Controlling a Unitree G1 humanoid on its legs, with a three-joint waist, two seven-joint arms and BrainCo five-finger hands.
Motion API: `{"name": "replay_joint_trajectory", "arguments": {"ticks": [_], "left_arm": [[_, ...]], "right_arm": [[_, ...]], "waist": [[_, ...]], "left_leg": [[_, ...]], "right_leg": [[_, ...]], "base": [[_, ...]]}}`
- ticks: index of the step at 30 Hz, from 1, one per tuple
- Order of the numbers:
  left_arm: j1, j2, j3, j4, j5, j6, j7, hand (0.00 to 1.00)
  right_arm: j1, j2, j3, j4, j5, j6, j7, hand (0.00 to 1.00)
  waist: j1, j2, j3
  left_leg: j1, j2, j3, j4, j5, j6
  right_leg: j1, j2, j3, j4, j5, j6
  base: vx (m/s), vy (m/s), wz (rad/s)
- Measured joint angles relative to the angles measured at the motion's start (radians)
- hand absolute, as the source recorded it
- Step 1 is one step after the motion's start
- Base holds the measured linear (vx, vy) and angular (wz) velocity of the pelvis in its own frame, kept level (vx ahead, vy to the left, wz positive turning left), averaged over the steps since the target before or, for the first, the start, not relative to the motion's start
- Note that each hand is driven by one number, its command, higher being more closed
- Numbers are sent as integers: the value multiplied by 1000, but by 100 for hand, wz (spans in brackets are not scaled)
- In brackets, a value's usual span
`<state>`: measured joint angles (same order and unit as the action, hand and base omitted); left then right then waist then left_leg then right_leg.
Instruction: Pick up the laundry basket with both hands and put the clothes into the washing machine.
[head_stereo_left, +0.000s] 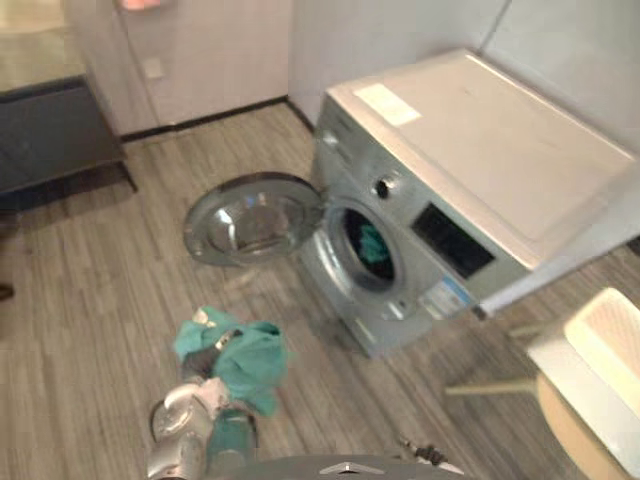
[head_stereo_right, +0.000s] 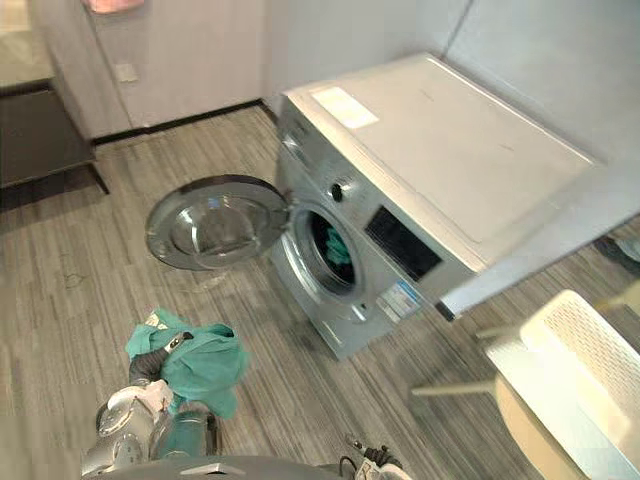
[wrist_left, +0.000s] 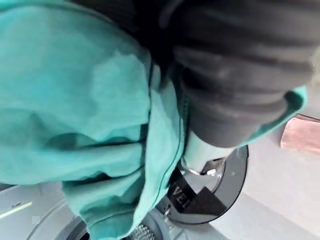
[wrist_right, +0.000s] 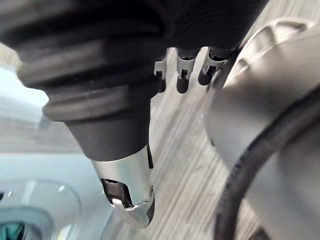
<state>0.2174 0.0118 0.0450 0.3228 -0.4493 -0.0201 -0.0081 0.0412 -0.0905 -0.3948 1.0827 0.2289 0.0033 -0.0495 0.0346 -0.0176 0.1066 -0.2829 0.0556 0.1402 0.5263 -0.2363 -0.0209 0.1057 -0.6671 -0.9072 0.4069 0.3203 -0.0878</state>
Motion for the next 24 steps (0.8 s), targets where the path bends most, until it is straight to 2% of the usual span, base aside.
{"name": "replay_joint_trajectory", "arguments": {"ticks": [1,2,3,4,5,6,7,8,9,11,13,14,15,16,17,18,19,20,21,23,24], "left_arm": [[3,3,-11,0,1,-1,-1,100],[5,14,-14,5,2,0,1,100],[11,25,-14,4,12,0,5,100],[17,29,-13,3,29,0,8,100],[21,28,-13,2,36,-1,11,100],[31,23,-15,2,41,-2,13,100],[36,13,-16,2,41,-1,15,100],[37,6,-15,2,41,-1,16,100],[41,-2,-17,-3,42,-1,17,100],[41,-19,-18,-29,42,2,17,100],[32,-23,-31,-67,42,2,18,100],[23,-23,-49,-79,42,2,18,100],[21,-36,-51,-77,42,3,18,100],[25,-42,-54,-77,42,4,18,100],[25,-46,-61,-79,42,4,18,100],[27,-61,-56,-96,40,4,18,100],[30,-69,-56,-110,38,4,17,100],[41,-76,-68,-124,34,1,12,100],[57,-75,-68,-125,30,2,3,100],[68,-69,-67,-109,27,2,1,100],[74,-70,-66,-102,27,2,2,100]], "right_arm": [[-9,-4,0,-15,2,-2,-1,0],[-25,2,10,-46,2,-6,-2,0],[-26,22,53,-94,1,-9,0,0],[-15,40,84,-149,1,-9,5,0],[-10,46,101,-173,3,-9,14,0],[0,53,125,-203,12,-7,25,0],[13,61,138,-230,22,-9,26,0],[21,65,139,-250,23,-10,26,0],[35,69,139,-296,38,-10,28,0],[54,81,138,-345,52,-11,28,0],[76,94,137,-366,58,-10,24,0],[91,106,135,-365,59,-8,23,0],[100,115,135,-359,60,-8,21,0],[100,115,135,-360,60,-9,19,0],[101,119,138,-360,62,-9,19,0],[101,124,145,-362,62,-8,16,0],[102,128,151,-362,62,-8,16,0],[105,126,161,-360,69,-7,15,0],[102,119,179,-359,79,-8,15,0],[81,116,188,-338,79,-9,15,0],[61,111,195,-299,79,-7,16,0]], "waist": [[1,16,8],[-2,24,18],[-4,42,33],[-13,41,35],[-20,39,34],[-32,33,31],[-39,28,28],[-38,22,25],[-39,32,26],[-43,32,26],[-55,17,13],[-59,0,1],[-46,5,-1],[-43,15,-8],[-42,19,-18],[-47,28,-18],[-42,35,-17],[-16,57,-24],[-1,66,-30],[3,69,-31],[0,69,-32]], "left_leg": [[18,-7,0,-16,3,13],[53,-16,6,-48,11,31],[110,-34,8,-109,30,50],[169,-53,11,-172,42,64],[195,-65,11,-205,48,75],[233,-90,12,-258,59,82],[261,-105,14,-291,59,81],[272,-109,19,-303,59,81],[289,-109,24,-320,56,76],[305,-106,22,-339,60,59],[305,-104,-1,-338,50,42],[324,-104,-15,-340,32,18],[359,-80,-9,-330,3,-1],[370,-61,5,-313,-9,-19],[372,-36,42,-262,-18,-34],[321,25,94,-43,-41,-47],[278,61,111,90,-37,-43],[196,132,121,327,-21,-30],[132,176,100,476,-16,-23],[79,198,85,513,-22,-16],[37,214,59,475,-27,-17]], "right_leg": [[-28,-17,27,76,-22,-70],[-87,-4,114,198,-132,-81],[-157,63,229,326,-290,-26],[-204,153,306,409,-412,4],[-221,201,321,431,-460,20],[-243,273,287,438,-519,17],[-268,322,232,418,-555,11],[-285,347,219,403,-568,15],[-323,390,197,365,-589,17],[-359,427,172,264,-590,30],[-356,450,160,106,-553,21],[-331,452,165,16,-512,15],[-286,480,156,-23,-488,-13],[-263,503,153,-42,-491,-13],[-230,532,155,-72,-500,-16],[-159,583,161,-133,-502,-13],[-131,606,172,-156,-502,-14],[-89,652,211,-187,-504,-15],[-64,676,256,-205,-509,-18],[-35,679,320,-230,-508,-17],[-26,679,363,-250,-502,-8]], "base": [[181,461,6],[123,333,-4],[109,315,0],[78,269,6],[58,180,18],[73,157,17],[83,88,8],[158,71,-8],[176,58,-12],[288,44,2],[324,-25,35],[396,-121,20],[415,-139,1],[522,-182,-26],[391,-156,-21],[375,-167,-20],[337,-170,-58],[302,-132,-107],[286,-94,-126],[242,-9,-108],[257,65,-118]]}}
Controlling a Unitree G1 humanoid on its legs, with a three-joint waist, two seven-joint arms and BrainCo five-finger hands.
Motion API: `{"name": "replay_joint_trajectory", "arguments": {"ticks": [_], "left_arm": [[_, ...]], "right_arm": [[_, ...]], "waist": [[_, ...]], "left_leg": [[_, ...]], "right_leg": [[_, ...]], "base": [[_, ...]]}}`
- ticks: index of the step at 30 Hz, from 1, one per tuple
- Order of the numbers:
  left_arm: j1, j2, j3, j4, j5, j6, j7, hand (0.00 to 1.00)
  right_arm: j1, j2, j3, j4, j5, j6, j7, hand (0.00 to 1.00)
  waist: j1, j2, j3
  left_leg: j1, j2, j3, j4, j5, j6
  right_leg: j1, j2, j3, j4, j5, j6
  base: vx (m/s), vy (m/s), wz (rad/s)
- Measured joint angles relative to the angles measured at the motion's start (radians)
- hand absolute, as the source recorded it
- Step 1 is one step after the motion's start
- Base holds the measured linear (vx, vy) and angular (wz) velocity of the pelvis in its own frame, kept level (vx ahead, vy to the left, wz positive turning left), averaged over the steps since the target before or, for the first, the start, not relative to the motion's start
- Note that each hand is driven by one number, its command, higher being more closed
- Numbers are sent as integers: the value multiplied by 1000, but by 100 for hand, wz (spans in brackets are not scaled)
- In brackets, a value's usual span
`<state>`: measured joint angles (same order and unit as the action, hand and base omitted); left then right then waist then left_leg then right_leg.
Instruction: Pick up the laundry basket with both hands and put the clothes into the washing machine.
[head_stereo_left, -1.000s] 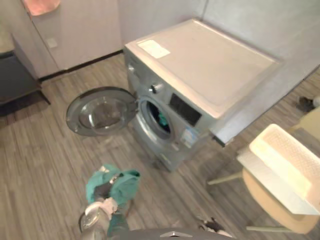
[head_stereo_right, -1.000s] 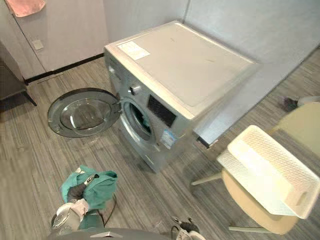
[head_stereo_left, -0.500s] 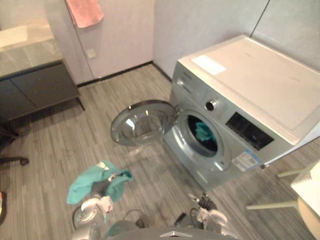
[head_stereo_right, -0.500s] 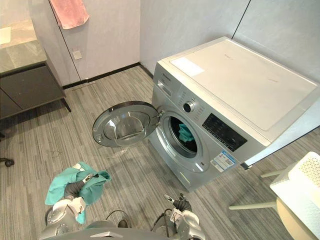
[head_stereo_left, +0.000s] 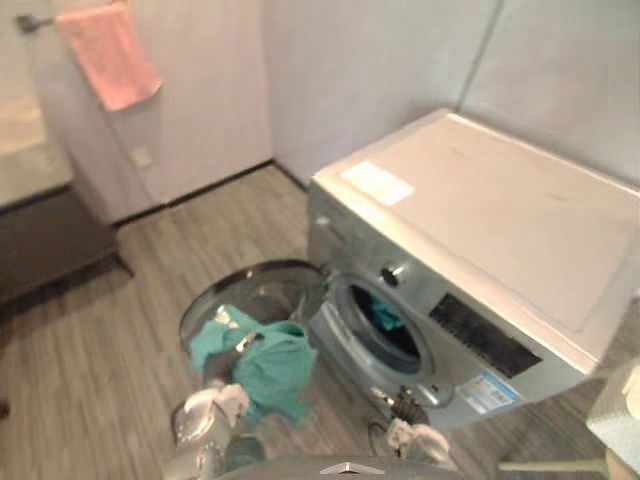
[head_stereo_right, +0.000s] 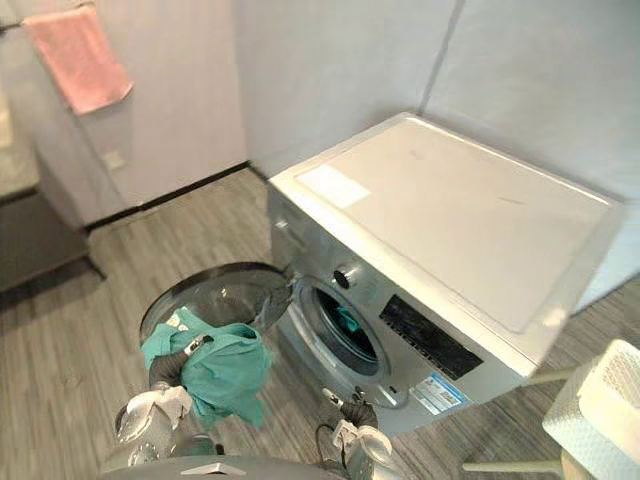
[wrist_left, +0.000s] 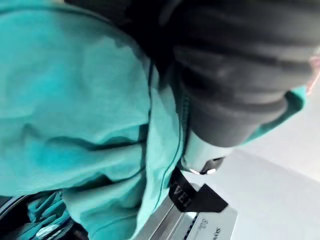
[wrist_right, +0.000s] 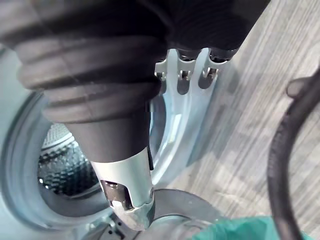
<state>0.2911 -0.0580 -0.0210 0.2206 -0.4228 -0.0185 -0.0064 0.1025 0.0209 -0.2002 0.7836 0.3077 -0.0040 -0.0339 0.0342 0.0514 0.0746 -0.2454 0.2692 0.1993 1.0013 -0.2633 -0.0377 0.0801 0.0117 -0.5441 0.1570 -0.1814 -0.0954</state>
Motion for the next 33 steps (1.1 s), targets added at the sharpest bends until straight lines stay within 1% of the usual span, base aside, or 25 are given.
{"name": "replay_joint_trajectory", "arguments": {"ticks": [2,3,4,5,6,7,8,9,10,11,12,13,15,16,17,19,20,21,24,25,26,28,29,31,33], "left_arm": [[-1,0,0,20,0,0,0,100],[-1,0,1,27,0,-1,0,100],[-1,0,7,73,3,1,0,100],[0,0,9,86,10,4,0,100],[0,-1,9,87,15,6,0,100],[-1,-3,7,90,17,8,0,100],[-11,2,3,103,21,7,0,100],[-38,30,2,140,35,9,2,100],[-51,48,-1,140,36,9,2,100],[-63,83,-10,138,37,8,-5,100],[-57,96,-36,138,40,8,-13,100],[-51,94,-37,139,46,8,-11,100],[-54,95,-38,138,54,7,-9,100],[-56,98,-38,138,54,6,-9,100],[-56,100,-39,138,54,2,-9,100],[-58,104,-41,138,54,-4,-9,100],[-58,107,-43,138,54,-4,-10,100],[-57,115,-55,141,54,-4,-15,100],[-47,128,-61,145,54,-4,-22,100],[-45,129,-61,146,54,-4,-22,100],[-41,128,-62,146,54,-3,-23,100],[-43,126,-75,146,53,-3,-25,100],[-50,123,-82,146,53,-3,-28,100],[-66,119,-98,146,52,-3,-30,100],[-100,116,-100,145,51,-3,-30,100]], "right_arm": [[-16,-7,28,34,-1,4,0,0],[-16,-8,31,38,-1,4,1,0],[-32,-12,40,63,-2,4,1,0],[-34,-12,41,68,-2,3,3,0],[-34,-15,42,68,-4,0,3,0],[-33,-34,56,66,-25,-2,5,0],[-35,-51,62,67,-46,-2,7,0],[-32,-46,65,70,-67,-1,9,0],[-23,-38,69,69,-75,-1,10,0],[-13,-20,70,68,-79,-1,10,0],[-6,-10,72,67,-79,0,15,0],[-2,-7,74,66,-79,-1,34,0],[-1,-10,78,58,-80,-1,49,0],[-1,-12,78,56,-81,-1,50,0],[-1,-18,77,53,-88,-2,53,0],[-1,-29,75,52,-118,-1,54,0],[-1,-32,71,52,-119,-1,54,0],[0,-37,68,52,-119,-1,54,0],[8,-39,62,37,-120,-1,58,0],[14,-38,61,25,-120,0,61,0],[25,-41,61,11,-120,-1,70,0],[49,-51,67,-13,-123,0,78,0],[60,-63,80,-26,-135,-1,79,0],[67,-79,98,-28,-155,0,81,0],[64,-93,120,-28,-157,1,91,0]], "waist": [[1,-3,1],[1,-2,2],[0,0,2],[-3,5,2],[-4,12,3],[-5,41,1],[-14,67,-2],[-28,32,-2],[-33,14,-4],[-39,-23,-3],[-32,-40,-10],[-24,-45,-11],[-25,-41,-17],[-28,-41,-18],[-33,-33,-23],[-37,-34,-28],[-37,-31,-31],[-37,-38,-30],[-41,-53,-23],[-44,-53,-21],[-47,-51,-20],[-46,-45,-14],[-48,-50,-12],[-47,-47,-9],[-53,-51,13]], "left_leg": [[-32,14,-69,-173,-5,-5],[-31,15,-83,-209,-4,-8],[8,-2,-216,-494,19,-45],[48,-16,-322,-637,50,-76],[62,-19,-357,-679,71,-90],[78,-19,-385,-725,167,-109],[82,-11,-371,-721,180,-163],[97,-55,-350,-724,175,-151],[107,-77,-337,-736,177,-141],[122,-119,-321,-751,181,-119],[138,-151,-289,-763,180,-98],[160,-178,-251,-778,179,-75],[159,-205,-212,-776,168,-50],[159,-211,-198,-776,166,-43],[147,-222,-171,-778,164,-33],[108,-235,-133,-776,158,-18],[100,-236,-117,-775,156,-15],[84,-234,-94,-772,151,-11],[73,-195,-48,-729,112,-21],[74,-177,-38,-716,100,-27],[83,-156,-33,-713,94,-38],[102,-137,-16,-712,93,-40],[110,-131,-6,-716,93,-40],[112,-128,20,-726,99,-41],[101,-122,23,-722,102,-46]], "right_leg": [[8,-1,69,-21,12,17],[11,-1,76,-20,15,21],[14,-2,154,-27,25,39],[17,-1,202,-33,30,58],[22,-1,219,-36,33,69],[30,4,264,-41,33,101],[41,9,287,-42,31,125],[49,-42,292,-41,34,156],[48,-69,291,-42,35,165],[53,-113,295,-46,36,191],[54,-149,316,-55,46,209],[50,-183,343,-60,53,227],[25,-218,381,-62,64,248],[17,-226,395,-62,67,254],[-13,-242,421,-64,68,258],[-77,-261,457,-66,75,262],[-92,-264,465,-66,78,259],[-121,-266,484,-68,88,250],[-153,-245,488,-55,116,217],[-154,-234,459,-39,132,218],[-161,-221,389,-14,143,206],[-166,-216,344,6,140,198],[-168,-217,336,10,140,197],[-186,-220,335,14,137,202],[-191,-222,317,15,120,236]], "base": [[188,107,-91],[249,215,-113],[297,315,-142],[289,356,-152],[206,371,-121],[150,328,-91],[208,491,-71],[168,394,-23],[159,359,0],[103,276,-11],[78,296,-35],[54,281,-48],[-26,186,-55],[-74,194,-58],[-68,142,-42],[-68,162,-50],[-49,145,-57],[-14,79,-59],[22,17,-61],[76,-46,-45],[76,-55,-41],[75,-61,-40],[72,-58,-35],[48,-44,-26],[17,-60,-3]]}}
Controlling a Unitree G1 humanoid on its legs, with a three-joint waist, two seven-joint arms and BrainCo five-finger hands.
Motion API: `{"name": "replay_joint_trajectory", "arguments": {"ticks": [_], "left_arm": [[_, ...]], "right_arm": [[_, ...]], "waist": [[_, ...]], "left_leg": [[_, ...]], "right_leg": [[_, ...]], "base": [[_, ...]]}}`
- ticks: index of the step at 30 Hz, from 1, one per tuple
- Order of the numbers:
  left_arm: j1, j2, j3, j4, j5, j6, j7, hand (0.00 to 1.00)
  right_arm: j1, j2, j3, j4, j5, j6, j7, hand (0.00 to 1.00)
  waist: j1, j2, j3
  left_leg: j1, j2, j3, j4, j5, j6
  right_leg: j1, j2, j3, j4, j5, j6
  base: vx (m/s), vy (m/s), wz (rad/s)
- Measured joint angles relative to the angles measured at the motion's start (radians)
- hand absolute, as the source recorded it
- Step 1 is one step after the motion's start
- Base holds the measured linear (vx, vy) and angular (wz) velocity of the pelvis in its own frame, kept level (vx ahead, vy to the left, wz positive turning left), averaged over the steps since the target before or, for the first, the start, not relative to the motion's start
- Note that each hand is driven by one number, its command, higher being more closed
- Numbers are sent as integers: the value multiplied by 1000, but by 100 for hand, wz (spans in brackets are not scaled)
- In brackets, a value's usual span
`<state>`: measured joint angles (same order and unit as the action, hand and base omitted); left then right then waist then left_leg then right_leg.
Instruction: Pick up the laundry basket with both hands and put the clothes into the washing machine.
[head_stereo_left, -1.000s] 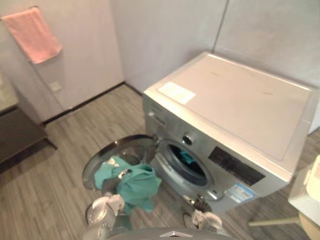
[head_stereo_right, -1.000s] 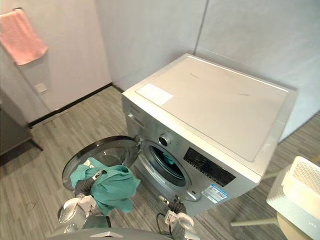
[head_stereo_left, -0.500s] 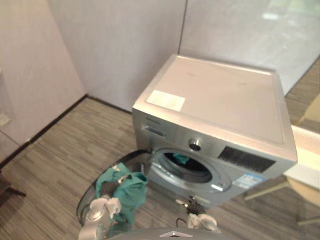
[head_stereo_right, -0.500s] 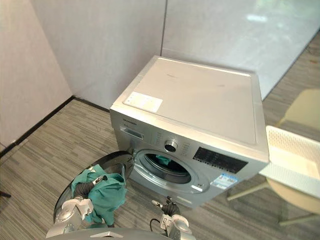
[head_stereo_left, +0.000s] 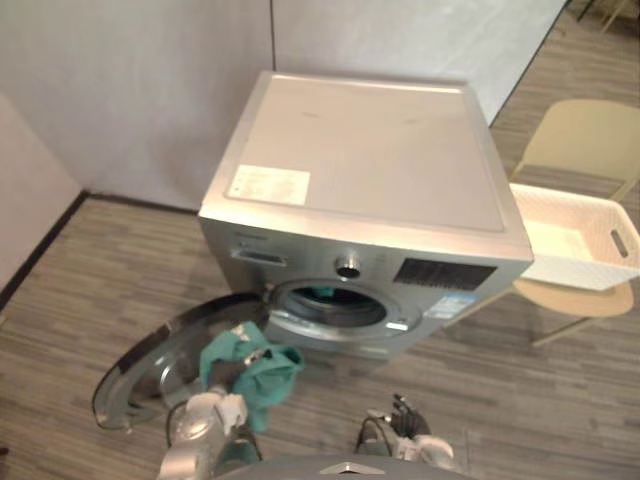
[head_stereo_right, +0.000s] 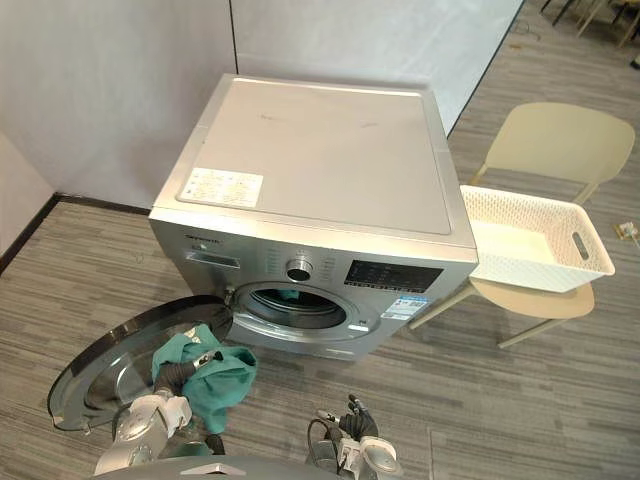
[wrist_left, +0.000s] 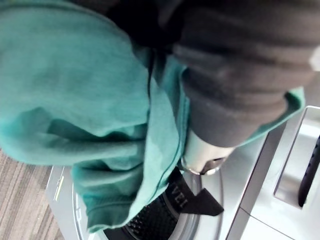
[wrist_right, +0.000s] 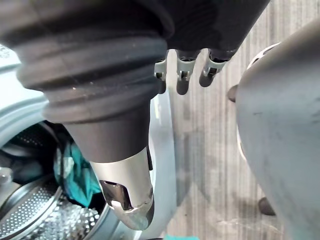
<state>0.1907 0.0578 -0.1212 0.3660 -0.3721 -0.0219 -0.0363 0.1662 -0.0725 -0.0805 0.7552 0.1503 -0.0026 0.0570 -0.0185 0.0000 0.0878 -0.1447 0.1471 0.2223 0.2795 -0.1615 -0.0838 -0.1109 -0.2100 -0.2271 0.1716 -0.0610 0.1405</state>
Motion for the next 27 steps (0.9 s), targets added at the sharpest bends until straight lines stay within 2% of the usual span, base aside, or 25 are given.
{"name": "replay_joint_trajectory", "arguments": {"ticks": [1,5,8,10,11,12,13,15,16,18,21,22,23,25,27], "left_arm": [[-11,-1,0,-1,-1,0,0,100],[-113,1,-1,-2,-65,-2,19,100],[-209,-6,-5,-5,-87,-3,49,100],[-294,-7,1,-27,-89,-3,74,100],[-352,-7,3,-51,-98,-17,99,100],[-378,-8,6,-61,-100,-22,106,100],[-427,-10,11,-100,-109,-36,139,100],[-479,-17,18,-122,-119,-48,169,100],[-538,-33,39,-124,-131,-61,196,100],[-602,-27,41,-153,-148,-68,231,100],[-699,-17,45,-178,-161,-79,270,100],[-731,-8,52,-179,-168,-79,279,100],[-768,11,69,-183,-179,-79,290,100],[-853,63,107,-184,-218,-80,299,100],[-990,172,148,-187,-313,-95,322,100]], "right_arm": [[-2,0,0,0,0,0,0,0],[-42,-21,38,-7,0,-3,0,0],[-73,-28,38,-70,4,-5,-4,0],[-103,-40,38,-121,16,-11,-5,0],[-115,-47,38,-175,35,-15,-16,0],[-118,-47,39,-205,44,-15,-18,0],[-123,-48,41,-290,54,-16,-24,0],[-125,-41,47,-383,64,-17,-34,0],[-126,-32,67,-484,87,-19,-52,0],[-124,-8,86,-600,102,-23,-63,0],[-117,37,89,-701,133,-37,-80,0],[-113,48,88,-723,139,-37,-86,0],[-98,60,87,-759,149,-40,-90,0],[-72,72,77,-810,170,-47,-90,0],[-58,74,60,-833,178,-62,-91,0]], "waist": [[-1,-2,8],[-8,-8,87],[-21,-7,146],[-38,-11,189],[-45,-11,233],[-44,-12,247],[-40,-14,267],[-40,-14,289],[-36,-15,312],[-34,-16,313],[-31,-18,316],[-30,-19,317],[-36,-19,317],[-39,-19,316],[-39,-20,317]], "left_leg": [[-5,6,-5,7,2,-3],[-90,78,-59,85,2,-36],[-187,116,-76,157,-1,-55],[-275,127,-84,220,-7,-64],[-321,141,-84,268,-17,-67],[-350,153,-82,300,-28,-67],[-424,185,-69,392,-63,-72],[-488,222,-53,481,-101,-71],[-541,264,-35,564,-138,-71],[-647,309,-35,656,-176,-65],[-788,351,-36,735,-199,-68],[-826,361,-40,759,-200,-64],[-875,368,-55,791,-205,-67],[-957,377,-73,826,-212,-66],[-1059,386,-91,863,-214,-61]], "right_leg": [[-4,2,-8,10,-8,1],[-77,45,-60,131,-70,-41],[-204,55,-73,270,-121,-75],[-308,41,-85,370,-148,-92],[-364,38,-78,424,-161,-103],[-397,38,-73,453,-165,-108],[-487,41,-57,528,-184,-117],[-564,44,-40,596,-204,-115],[-635,47,-28,656,-213,-114],[-747,56,-16,715,-214,-118],[-889,57,-22,766,-211,-125],[-924,57,-22,785,-206,-138],[-966,57,-24,811,-206,-153],[-1034,57,-29,838,-208,-158],[-1120,57,-34,860,-203,-167]], "base": [[-24,-75,17],[-67,-146,20],[-149,-173,-5],[-193,-138,-17],[-160,-65,-21],[-219,-60,-57],[-218,-47,-62],[-182,-14,-80],[-163,5,-89],[-160,25,-78],[-96,-8,-47],[-4,-30,-25],[10,-39,-17],[6,-28,-12],[-10,-14,-14]]}}
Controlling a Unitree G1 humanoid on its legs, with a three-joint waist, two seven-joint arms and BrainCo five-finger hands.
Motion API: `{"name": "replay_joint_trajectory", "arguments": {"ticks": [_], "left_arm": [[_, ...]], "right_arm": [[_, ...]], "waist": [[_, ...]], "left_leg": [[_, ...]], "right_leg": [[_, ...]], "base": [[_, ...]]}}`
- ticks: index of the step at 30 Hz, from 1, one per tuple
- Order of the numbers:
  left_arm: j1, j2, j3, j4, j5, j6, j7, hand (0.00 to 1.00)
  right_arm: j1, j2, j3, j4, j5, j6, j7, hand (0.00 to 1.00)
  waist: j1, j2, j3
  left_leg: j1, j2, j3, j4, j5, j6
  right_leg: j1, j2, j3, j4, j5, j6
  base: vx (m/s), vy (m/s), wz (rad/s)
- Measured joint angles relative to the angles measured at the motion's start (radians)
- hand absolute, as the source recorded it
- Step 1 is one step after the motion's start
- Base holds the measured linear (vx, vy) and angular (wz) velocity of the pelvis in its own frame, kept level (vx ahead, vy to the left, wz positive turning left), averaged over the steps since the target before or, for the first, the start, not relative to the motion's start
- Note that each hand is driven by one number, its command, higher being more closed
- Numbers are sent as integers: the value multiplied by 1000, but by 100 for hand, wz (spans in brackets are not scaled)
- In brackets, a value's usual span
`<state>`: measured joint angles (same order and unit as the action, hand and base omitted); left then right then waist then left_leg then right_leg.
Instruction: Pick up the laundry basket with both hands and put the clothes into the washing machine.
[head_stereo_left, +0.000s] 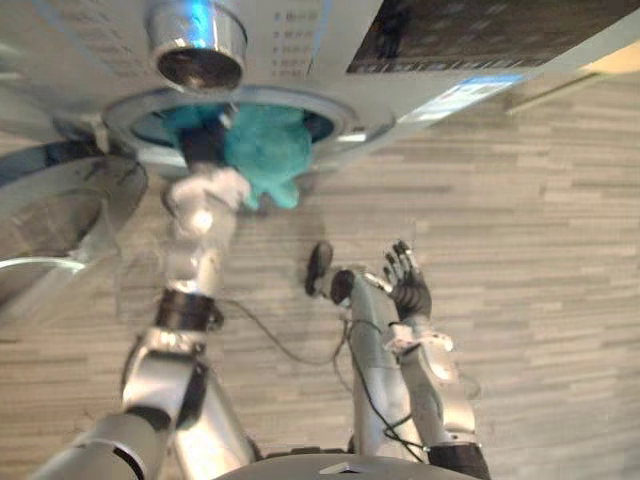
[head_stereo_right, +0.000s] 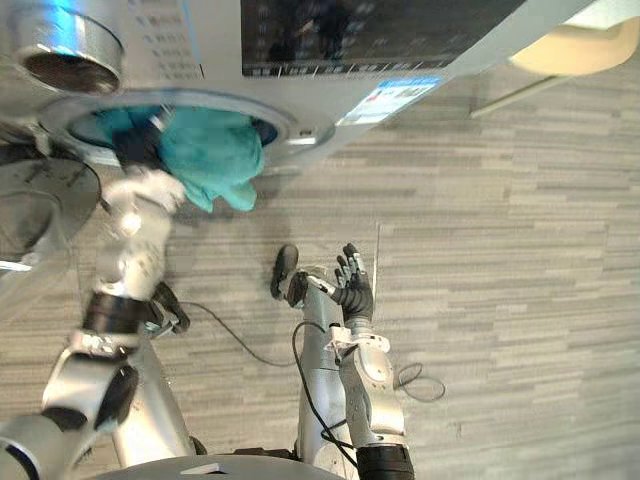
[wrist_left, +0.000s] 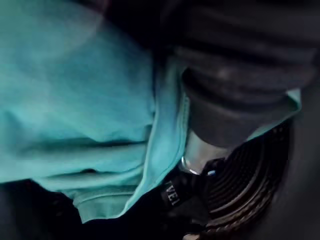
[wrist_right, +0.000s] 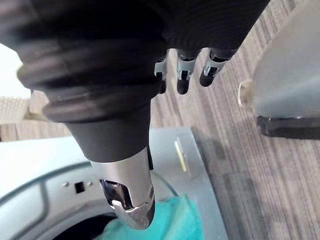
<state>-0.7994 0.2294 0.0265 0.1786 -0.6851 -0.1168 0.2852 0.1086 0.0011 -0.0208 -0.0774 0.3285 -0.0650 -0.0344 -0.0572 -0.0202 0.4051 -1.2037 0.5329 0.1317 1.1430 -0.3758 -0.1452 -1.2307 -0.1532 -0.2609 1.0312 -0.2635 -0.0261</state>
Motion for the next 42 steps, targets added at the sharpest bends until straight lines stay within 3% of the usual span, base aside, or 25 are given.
{"name": "replay_joint_trajectory", "arguments": {"ticks": [3,6,8,13,16,18,19,20,21,22,23,24,26,29,30,33,34,35,36,37,38,39,41,42], "left_arm": [[-163,117,2,29,-105,-16,6,100],[-280,134,9,117,-164,-23,6,100],[-402,185,4,186,-212,-29,3,100],[-484,226,-33,210,-220,-43,-3,100],[-550,276,-136,240,-201,-42,44,100],[-635,353,-295,240,-116,-37,88,100],[-729,422,-462,237,-22,-15,119,100],[-790,458,-551,229,88,9,133,100],[-878,505,-676,217,286,26,165,100],[-897,519,-711,209,463,51,208,100],[-927,535,-757,203,725,88,252,100],[-941,546,-794,203,920,127,268,100],[-941,541,-817,203,1132,161,267,100],[-925,545,-812,199,1282,195,270,100],[-877,548,-780,187,1363,210,271,100],[-760,553,-650,185,1463,218,266,100],[-738,546,-616,189,1465,221,264,100],[-708,522,-559,196,1461,231,262,0],[-677,465,-464,214,1433,246,256,0],[-662,400,-372,244,1322,246,249,0],[-660,386,-350,251,1293,246,248,0],[-662,311,-185,358,920,191,244,0],[-673,286,-126,443,651,147,220,0],[-694,272,-125,481,265,76,189,0]], "right_arm": [[2,12,-2,-26,-21,0,-2,0],[3,43,-3,-29,-16,-3,-3,0],[3,54,-2,-46,-1,-20,-3,0],[4,61,-10,-67,48,-59,5,0],[5,60,-46,-65,68,-62,8,0],[6,58,-84,-64,72,-63,7,0],[6,58,-109,-65,78,-65,3,0],[9,59,-123,-65,88,-70,3,0],[16,59,-152,-72,106,-89,2,0],[21,59,-164,-76,108,-99,2,0],[36,58,-186,-97,115,-113,1,0],[37,58,-190,-107,147,-135,0,0],[37,59,-186,-107,221,-176,1,0],[37,61,-176,-106,280,-207,-2,0],[37,61,-157,-105,321,-226,-2,0],[37,60,-98,-105,353,-239,-1,0],[37,60,-91,-105,354,-239,-1,0],[37,60,-85,-104,354,-240,-4,0],[37,60,-77,-104,354,-244,-16,0],[37,60,-76,-104,353,-245,-28,0],[37,60,-75,-104,353,-245,-33,0],[37,60,-63,-103,347,-237,-47,0],[37,60,-59,-102,335,-219,-65,0],[37,59,-60,-102,334,-202,-78,0]], "waist": [[2,-1,0],[-2,-3,1],[-3,-5,0],[-5,-10,0],[-4,-23,4],[-2,-41,13],[3,-61,24],[2,-63,25],[-2,-64,26],[-4,-65,26],[-6,-66,27],[-11,-68,31],[-19,-69,31],[-31,-69,31],[-31,-69,31],[-29,-69,31],[-29,-69,31],[-29,-69,31],[-28,-69,31],[-27,-69,31],[-26,-69,31],[-32,-69,31],[-33,-69,31],[-32,-69,31]], "left_leg": [[-93,8,-8,31,-4,8],[-140,22,-12,62,-10,18],[-175,38,4,93,-19,33],[-228,45,6,142,-33,50],[-252,44,4,161,-33,54],[-280,38,-3,176,-31,63],[-301,33,-12,191,-31,69],[-325,29,-26,202,-32,73],[-371,15,-50,223,-34,79],[-391,13,-54,234,-37,84],[-411,11,-50,252,-45,99],[-418,11,-51,270,-51,111],[-417,7,-44,276,-57,122],[-413,6,-27,273,-62,131],[-394,7,-11,269,-64,134],[-370,19,11,252,-63,131],[-370,22,11,248,-61,129],[-370,24,12,243,-60,127],[-371,26,12,238,-56,125],[-371,27,10,234,-54,125],[-371,28,9,234,-54,124],[-371,34,-5,232,-54,123],[-372,36,-18,226,-54,118],[-375,32,-21,211,-48,115]], "right_leg": [[-82,0,-1,12,9,-6],[-113,0,-4,27,10,-6],[-151,-2,6,47,10,-6],[-216,-10,24,93,14,-6],[-240,-15,30,104,26,-6],[-261,-22,33,113,34,-4],[-276,-28,33,125,36,-5],[-286,-33,27,133,36,-5],[-311,-42,22,146,36,-5],[-323,-47,20,151,37,-3],[-342,-53,25,166,37,-2],[-345,-55,29,175,39,1],[-344,-61,38,172,45,11],[-345,-68,46,157,54,24],[-345,-67,59,154,56,28],[-341,-52,69,131,67,31],[-341,-49,68,125,69,32],[-341,-47,65,119,73,29],[-340,-45,61,113,75,27],[-336,-42,58,108,78,26],[-335,-42,57,107,78,25],[-318,-36,44,99,78,26],[-303,-33,29,87,78,26],[-298,-34,20,75,78,26]], "base": [[-33,-10,-15],[-39,8,-12],[-43,13,-11],[-57,5,-4],[-73,-3,1],[-62,7,3],[-49,10,7],[-45,21,9],[-32,30,6],[-36,53,4],[-26,61,-5],[-32,80,-5],[-41,69,-2],[-62,34,2],[-71,3,0],[-65,-13,-12],[-70,-16,-18],[-51,-6,-9],[-56,-2,-8],[-42,3,-5],[-38,10,-9],[-38,15,-9],[-42,14,-4],[-46,5,6]]}}
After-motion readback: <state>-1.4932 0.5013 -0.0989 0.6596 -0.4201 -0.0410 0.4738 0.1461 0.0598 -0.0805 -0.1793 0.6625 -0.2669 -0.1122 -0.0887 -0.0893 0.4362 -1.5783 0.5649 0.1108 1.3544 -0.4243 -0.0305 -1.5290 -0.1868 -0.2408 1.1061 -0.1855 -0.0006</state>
